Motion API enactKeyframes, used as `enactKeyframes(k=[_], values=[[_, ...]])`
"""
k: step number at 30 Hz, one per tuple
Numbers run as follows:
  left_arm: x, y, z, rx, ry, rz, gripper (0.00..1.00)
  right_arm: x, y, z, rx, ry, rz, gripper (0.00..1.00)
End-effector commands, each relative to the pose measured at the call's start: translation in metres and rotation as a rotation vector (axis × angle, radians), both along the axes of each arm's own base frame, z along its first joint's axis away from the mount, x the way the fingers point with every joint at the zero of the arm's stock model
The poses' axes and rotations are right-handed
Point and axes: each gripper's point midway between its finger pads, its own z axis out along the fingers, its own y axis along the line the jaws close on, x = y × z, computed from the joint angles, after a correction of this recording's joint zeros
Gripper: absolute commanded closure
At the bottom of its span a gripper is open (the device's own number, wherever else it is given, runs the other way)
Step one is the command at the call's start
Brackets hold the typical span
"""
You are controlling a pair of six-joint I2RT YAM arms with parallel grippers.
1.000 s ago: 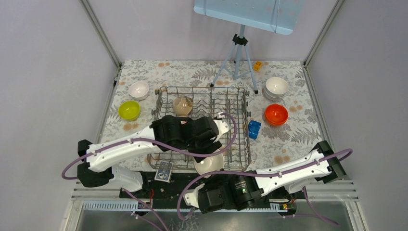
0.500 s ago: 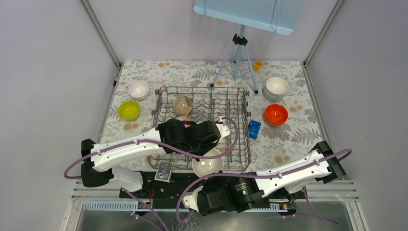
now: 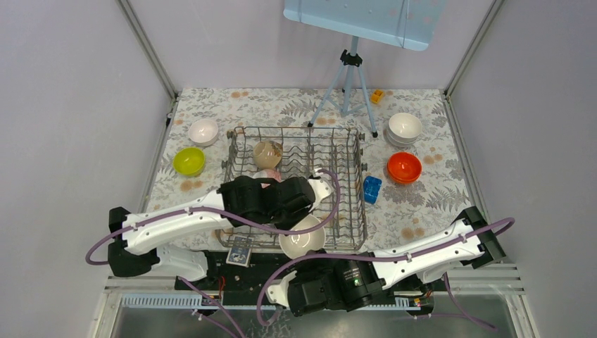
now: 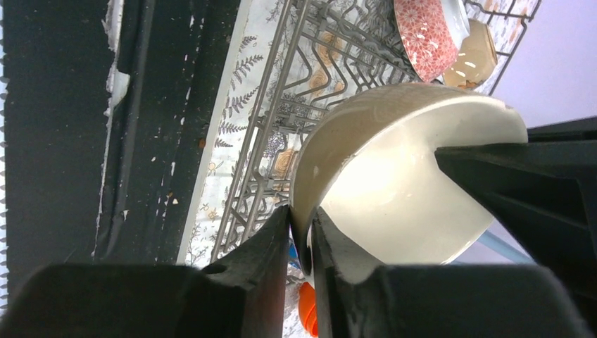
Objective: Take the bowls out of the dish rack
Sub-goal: Place the bowl at the center of the board.
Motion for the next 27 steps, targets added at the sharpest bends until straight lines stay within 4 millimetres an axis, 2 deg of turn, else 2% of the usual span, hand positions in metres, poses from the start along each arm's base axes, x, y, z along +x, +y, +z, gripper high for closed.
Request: enactKeyframes(k=[1,5,10,11,12,16,21,27], values=[[-0.006,-0.016,0.032,-0.195,0.010,0.013,1.00,0.014,0.006,0.021,0.058,-0.079,-0.049,0.70],[-0.003,-0.017,0.041,-0.242,0.007,0.040,1.00,0.013,0.007,0.022,0.070,-0.068,-0.058,0.50],[0.004,-0.014,0.043,-0.266,-0.002,0.087,1.00,0.005,0.016,0.034,0.147,0.001,-0.076,0.21],[0.006,-0.013,0.042,-0.268,-0.002,0.102,1.00,0.002,0.018,0.038,0.166,0.022,-0.082,0.09],[0.009,-0.011,0.042,-0.272,-0.005,0.121,1.00,0.000,0.021,0.044,0.188,0.041,-0.088,0.03],[0.035,0.002,0.044,-0.306,-0.019,0.244,1.00,-0.008,0.032,0.074,0.312,0.131,-0.124,0.00],[0.070,0.018,0.048,-0.399,-0.056,0.427,1.00,-0.018,0.046,0.122,0.512,0.260,-0.181,0.00],[0.109,0.051,0.045,-0.462,-0.143,0.686,1.00,-0.004,0.072,0.176,0.835,0.359,-0.355,0.05]])
